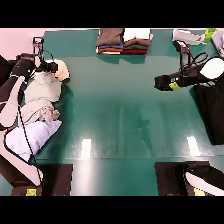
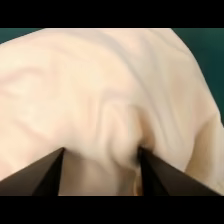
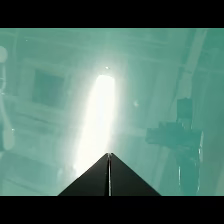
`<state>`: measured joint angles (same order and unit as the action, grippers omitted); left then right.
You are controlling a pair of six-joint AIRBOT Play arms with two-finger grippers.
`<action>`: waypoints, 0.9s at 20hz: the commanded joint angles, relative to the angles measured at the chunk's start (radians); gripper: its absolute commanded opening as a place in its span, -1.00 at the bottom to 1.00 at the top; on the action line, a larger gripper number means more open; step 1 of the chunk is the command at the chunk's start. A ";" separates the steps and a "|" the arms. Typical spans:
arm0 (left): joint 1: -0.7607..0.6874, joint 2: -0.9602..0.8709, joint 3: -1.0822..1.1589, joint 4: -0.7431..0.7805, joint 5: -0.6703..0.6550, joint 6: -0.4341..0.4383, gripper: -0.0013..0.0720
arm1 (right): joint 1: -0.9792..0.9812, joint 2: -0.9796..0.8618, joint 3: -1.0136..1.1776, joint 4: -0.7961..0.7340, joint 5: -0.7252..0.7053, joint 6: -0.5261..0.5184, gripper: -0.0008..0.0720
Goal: Fold the shirts.
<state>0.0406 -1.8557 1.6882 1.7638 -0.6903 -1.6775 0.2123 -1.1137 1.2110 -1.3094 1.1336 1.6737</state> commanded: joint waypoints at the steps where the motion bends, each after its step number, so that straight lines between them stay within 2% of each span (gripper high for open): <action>1: 0.005 -0.020 0.015 -0.003 -0.008 0.003 -0.47 | 0.000 0.000 0.001 0.000 -0.002 0.000 -0.93; 2: 0.005 -0.020 0.039 -0.002 -0.040 0.003 -0.86 | 0.000 0.000 0.005 0.000 -0.002 0.000 -0.93; 5: 0.003 0.014 0.172 -0.003 -0.141 0.003 -0.89 | 0.000 0.000 0.079 -0.001 0.000 0.000 -0.93; 7: -0.007 0.127 0.238 -0.005 -0.137 0.016 -0.89 | 0.000 0.000 0.177 -0.003 0.004 0.000 -0.93; 10: -0.062 0.344 0.319 -0.007 -0.201 0.100 -0.89 | -0.003 0.000 0.338 -0.003 0.003 0.000 -0.93; 14: -0.219 0.622 0.330 -0.011 -0.340 0.170 -0.89 | -0.038 0.000 0.520 -0.002 0.008 0.000 -0.93; 18: -0.444 0.715 0.328 -0.011 -0.505 0.193 -0.89 | -0.093 0.000 0.649 -0.002 0.036 0.000 -0.93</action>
<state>-0.2638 -1.2232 2.0106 1.7546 -1.0645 -1.5158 0.1520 -1.1137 1.7657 -1.3113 1.1515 1.6733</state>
